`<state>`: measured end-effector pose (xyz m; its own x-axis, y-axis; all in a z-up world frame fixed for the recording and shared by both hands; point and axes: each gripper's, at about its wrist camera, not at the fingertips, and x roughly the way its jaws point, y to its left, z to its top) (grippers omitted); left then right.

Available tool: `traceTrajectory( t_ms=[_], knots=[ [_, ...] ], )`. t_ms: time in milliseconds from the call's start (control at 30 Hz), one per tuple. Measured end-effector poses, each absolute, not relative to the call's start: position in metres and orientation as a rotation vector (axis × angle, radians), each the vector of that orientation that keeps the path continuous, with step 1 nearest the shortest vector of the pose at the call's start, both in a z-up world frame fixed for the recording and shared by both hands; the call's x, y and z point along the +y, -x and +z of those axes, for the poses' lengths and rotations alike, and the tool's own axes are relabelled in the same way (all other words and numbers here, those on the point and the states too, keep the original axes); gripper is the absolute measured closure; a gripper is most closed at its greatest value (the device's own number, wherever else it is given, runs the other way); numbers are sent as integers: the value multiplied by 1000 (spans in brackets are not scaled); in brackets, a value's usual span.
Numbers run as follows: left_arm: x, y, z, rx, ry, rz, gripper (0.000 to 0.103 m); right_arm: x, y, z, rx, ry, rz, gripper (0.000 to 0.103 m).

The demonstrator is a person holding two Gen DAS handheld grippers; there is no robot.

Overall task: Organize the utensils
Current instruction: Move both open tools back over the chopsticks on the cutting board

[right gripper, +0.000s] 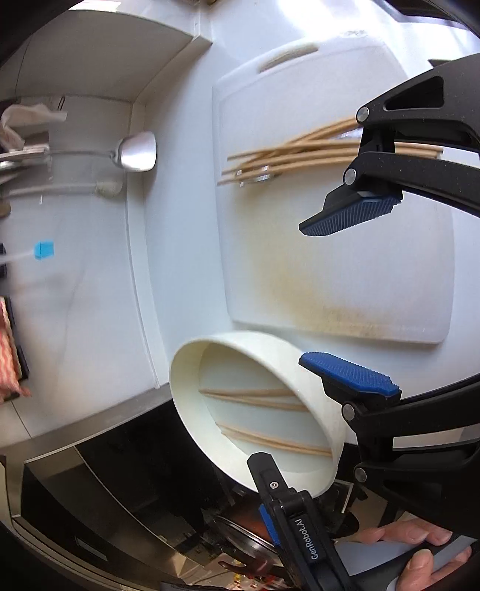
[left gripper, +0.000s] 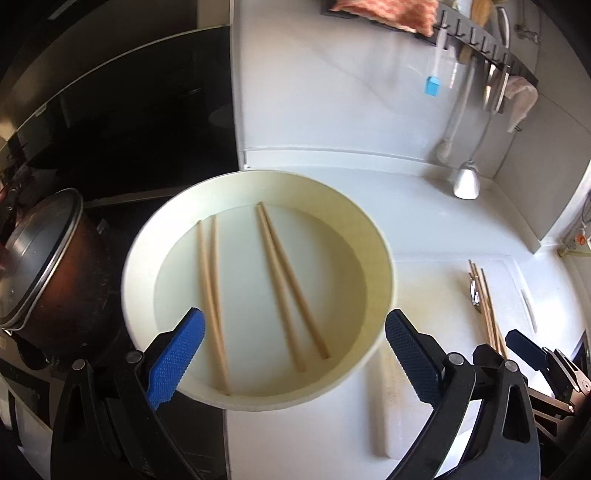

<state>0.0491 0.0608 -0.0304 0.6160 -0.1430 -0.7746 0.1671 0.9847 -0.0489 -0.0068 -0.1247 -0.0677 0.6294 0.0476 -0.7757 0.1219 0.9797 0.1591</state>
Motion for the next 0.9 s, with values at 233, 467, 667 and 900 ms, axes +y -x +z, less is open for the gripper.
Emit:
traceTrajectory(
  t_ms=[233, 467, 667, 900],
  knots=[
    [-10, -27, -35, 890, -28, -270, 6, -202, 57, -62, 868, -209, -173, 40],
    [-78, 7, -58, 920, -37, -205, 6, -283, 86, -76, 881, -204, -139, 40],
    [-113, 36, -76, 953, -25, -123, 6, -324, 96, -89, 887, -185, -56, 40],
    [-130, 43, -78, 936, -29, -72, 6, -340, 85, -97, 867, -190, -10, 40]
  ],
)
